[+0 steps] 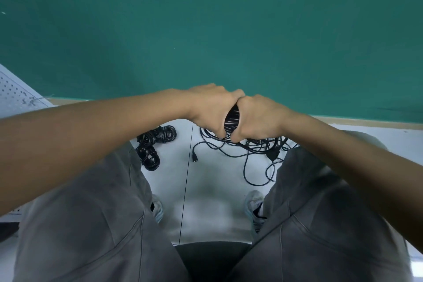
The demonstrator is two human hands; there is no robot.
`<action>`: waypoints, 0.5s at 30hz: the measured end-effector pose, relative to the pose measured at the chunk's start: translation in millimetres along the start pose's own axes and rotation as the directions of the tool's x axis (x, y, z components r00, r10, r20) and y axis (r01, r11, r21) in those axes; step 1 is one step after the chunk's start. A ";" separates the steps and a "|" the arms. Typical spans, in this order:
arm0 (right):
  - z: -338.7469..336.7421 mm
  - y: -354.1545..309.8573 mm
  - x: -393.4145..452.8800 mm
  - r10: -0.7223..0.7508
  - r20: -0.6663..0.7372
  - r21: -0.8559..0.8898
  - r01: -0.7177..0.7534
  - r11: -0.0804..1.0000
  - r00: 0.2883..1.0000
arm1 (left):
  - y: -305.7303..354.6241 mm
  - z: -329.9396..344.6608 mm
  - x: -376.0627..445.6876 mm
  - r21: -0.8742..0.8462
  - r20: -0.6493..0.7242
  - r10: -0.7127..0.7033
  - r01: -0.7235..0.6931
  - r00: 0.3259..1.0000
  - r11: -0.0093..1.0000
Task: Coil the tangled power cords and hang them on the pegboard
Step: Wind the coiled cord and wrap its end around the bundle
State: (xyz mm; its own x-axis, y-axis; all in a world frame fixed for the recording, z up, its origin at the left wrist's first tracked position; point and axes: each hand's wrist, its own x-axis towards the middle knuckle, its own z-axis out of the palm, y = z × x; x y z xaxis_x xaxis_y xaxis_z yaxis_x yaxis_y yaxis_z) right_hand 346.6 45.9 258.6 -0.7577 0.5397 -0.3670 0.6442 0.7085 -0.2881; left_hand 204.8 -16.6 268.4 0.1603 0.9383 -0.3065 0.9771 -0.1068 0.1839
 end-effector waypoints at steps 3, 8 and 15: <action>-12.2 0.9 -1.9 -0.057 0.025 0.077 0.054 0.996 0.998 | -1.3 -0.2 -3.0 -0.036 -0.049 0.001 -0.003 0.999 0.999; -30.9 30.8 -9.6 -0.233 0.191 0.657 0.052 0.752 0.954 | -8.0 -4.2 -11.7 -0.081 -0.070 -0.031 0.025 0.997 0.996; -38.8 54.5 -11.3 -0.229 0.184 0.602 0.074 0.795 0.956 | -22.2 -0.6 -21.0 -0.147 -0.053 -0.081 0.073 0.995 0.986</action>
State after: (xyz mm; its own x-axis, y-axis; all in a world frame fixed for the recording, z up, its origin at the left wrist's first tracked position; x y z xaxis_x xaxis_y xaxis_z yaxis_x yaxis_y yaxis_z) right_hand 386.2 96.1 281.4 -0.8524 0.2706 -0.4474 0.5187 0.3297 -0.7889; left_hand 179.7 -33.8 271.3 0.0727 0.9598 -0.2710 0.9550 0.0113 0.2963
